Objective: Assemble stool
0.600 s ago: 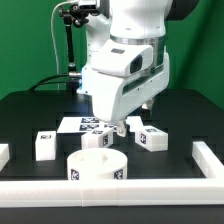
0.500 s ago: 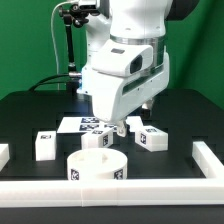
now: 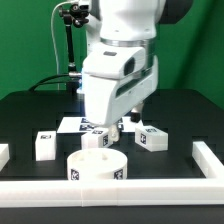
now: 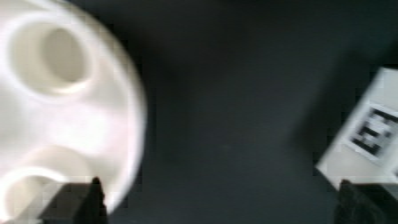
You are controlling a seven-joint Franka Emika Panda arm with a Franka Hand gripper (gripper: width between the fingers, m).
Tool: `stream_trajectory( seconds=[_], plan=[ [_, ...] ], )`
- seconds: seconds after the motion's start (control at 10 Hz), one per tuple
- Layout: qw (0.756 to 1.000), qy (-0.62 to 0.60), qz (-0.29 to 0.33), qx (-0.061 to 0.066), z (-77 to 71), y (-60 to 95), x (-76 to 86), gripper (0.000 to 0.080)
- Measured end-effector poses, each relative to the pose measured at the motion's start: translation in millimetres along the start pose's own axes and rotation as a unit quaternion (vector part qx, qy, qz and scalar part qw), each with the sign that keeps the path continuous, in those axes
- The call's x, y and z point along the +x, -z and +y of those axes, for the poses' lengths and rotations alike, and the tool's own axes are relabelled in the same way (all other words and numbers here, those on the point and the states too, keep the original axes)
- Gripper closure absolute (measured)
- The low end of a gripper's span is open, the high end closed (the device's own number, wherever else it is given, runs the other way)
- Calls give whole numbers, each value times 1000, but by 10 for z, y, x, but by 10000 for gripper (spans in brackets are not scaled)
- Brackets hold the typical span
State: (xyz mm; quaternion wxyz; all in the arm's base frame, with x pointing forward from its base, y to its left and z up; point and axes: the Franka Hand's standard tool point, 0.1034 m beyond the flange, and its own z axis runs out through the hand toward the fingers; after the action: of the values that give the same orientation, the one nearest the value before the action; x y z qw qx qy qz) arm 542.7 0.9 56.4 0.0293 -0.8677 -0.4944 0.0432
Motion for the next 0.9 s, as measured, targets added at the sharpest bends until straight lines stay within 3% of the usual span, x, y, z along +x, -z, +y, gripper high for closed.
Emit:
stream_trajectory(
  seconds=[0.2, 0.5, 0.6, 0.9],
  plan=[
    [1000, 24, 6, -7, 203, -44, -95, 149],
    [1000, 24, 6, -7, 199, -52, -91, 149],
    [999, 29, 11, -14, 232, -89, -94, 149],
    [1000, 26, 11, -9, 330, -226, -124, 149]
  ],
)
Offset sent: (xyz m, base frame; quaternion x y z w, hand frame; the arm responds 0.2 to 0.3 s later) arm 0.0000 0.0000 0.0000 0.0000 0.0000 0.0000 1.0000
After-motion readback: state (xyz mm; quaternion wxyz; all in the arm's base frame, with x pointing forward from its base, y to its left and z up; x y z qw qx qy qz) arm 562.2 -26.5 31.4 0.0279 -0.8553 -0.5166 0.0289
